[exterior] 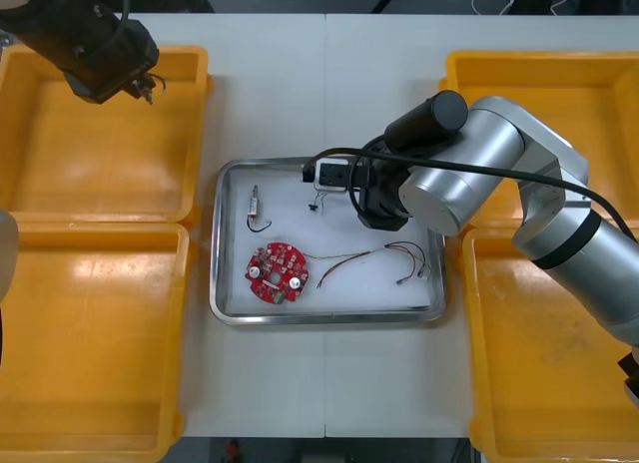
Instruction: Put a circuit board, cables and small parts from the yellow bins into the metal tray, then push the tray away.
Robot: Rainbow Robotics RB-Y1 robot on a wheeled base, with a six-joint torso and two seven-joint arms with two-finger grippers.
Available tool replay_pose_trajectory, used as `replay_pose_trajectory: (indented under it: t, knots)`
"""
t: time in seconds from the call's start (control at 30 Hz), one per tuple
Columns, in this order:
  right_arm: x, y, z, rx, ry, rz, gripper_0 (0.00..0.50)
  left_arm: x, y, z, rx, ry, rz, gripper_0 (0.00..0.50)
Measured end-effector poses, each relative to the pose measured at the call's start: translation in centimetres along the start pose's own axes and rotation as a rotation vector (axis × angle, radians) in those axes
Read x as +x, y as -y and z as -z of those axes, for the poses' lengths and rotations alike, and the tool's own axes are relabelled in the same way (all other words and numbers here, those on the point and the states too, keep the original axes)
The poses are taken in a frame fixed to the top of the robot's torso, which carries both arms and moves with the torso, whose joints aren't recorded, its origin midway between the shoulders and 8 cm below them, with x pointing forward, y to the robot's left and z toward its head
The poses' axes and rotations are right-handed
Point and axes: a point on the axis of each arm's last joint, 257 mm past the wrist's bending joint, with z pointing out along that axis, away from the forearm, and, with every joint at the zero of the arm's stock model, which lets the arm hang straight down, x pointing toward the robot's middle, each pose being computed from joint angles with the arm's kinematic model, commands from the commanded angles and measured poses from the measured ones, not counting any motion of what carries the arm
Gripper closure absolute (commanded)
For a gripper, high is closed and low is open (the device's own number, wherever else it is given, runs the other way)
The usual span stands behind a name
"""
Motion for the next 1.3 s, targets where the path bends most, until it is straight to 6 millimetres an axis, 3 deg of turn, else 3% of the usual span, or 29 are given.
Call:
replay_pose_trajectory:
  t: [0.13, 0.17, 0.27, 0.3, 0.33, 0.37, 0.6, 0.73, 1.0, 1.2, 1.3]
  knots:
    - [0.6, -0.4, -0.5, -0.017, -0.013, -0.011, 0.484, 1.1, 0.1, 1.6, -0.024, -0.016, -0.042, 0.499]
    - [0.7, -0.5, -0.6, -0.021, -0.014, -0.013, 0.300, 1.3, 0.1, 1.9, -0.028, -0.017, -0.052, 0.500]
    - [0.6, -0.8, -0.7, -0.030, -0.011, -0.018, 0.061, 2.3, 0.1, 3.1, -0.042, -0.022, -0.088, 0.500]
    - [0.6, -0.8, -0.7, -0.032, -0.010, -0.019, 0.061, 2.5, 0.0, 3.3, -0.042, -0.018, -0.097, 0.500]
    - [0.6, -0.9, -0.7, -0.034, -0.009, -0.020, 0.013, 2.8, 0.0, 3.6, -0.043, -0.014, -0.109, 0.499]
    - [0.6, -0.9, -0.7, -0.035, -0.008, -0.021, 0.000, 3.0, 0.0, 3.9, -0.043, -0.010, -0.119, 0.500]
    - [0.5, -1.9, -0.6, -0.080, -0.005, -0.038, 0.000, 5.2, -0.8, 5.3, -0.069, -0.008, -0.184, 0.499]
    - [1.0, -3.0, 0.5, -0.151, -0.020, -0.070, 0.000, 6.0, 0.0, 5.8, -0.069, 0.011, -0.233, 0.500]
    - [2.0, -2.1, 5.5, -0.185, -0.075, -0.105, 0.000, 7.6, 2.3, 6.3, -0.035, 0.034, -0.304, 0.499]
    - [4.9, -2.2, 9.7, -0.208, -0.205, -0.373, 0.000, 7.9, 2.5, 6.3, -0.034, 0.032, -0.314, 0.498]
    - [5.0, -0.9, 11.4, -0.173, -0.187, -0.395, 0.000, 8.4, 2.8, 6.0, -0.039, 0.028, -0.333, 0.500]
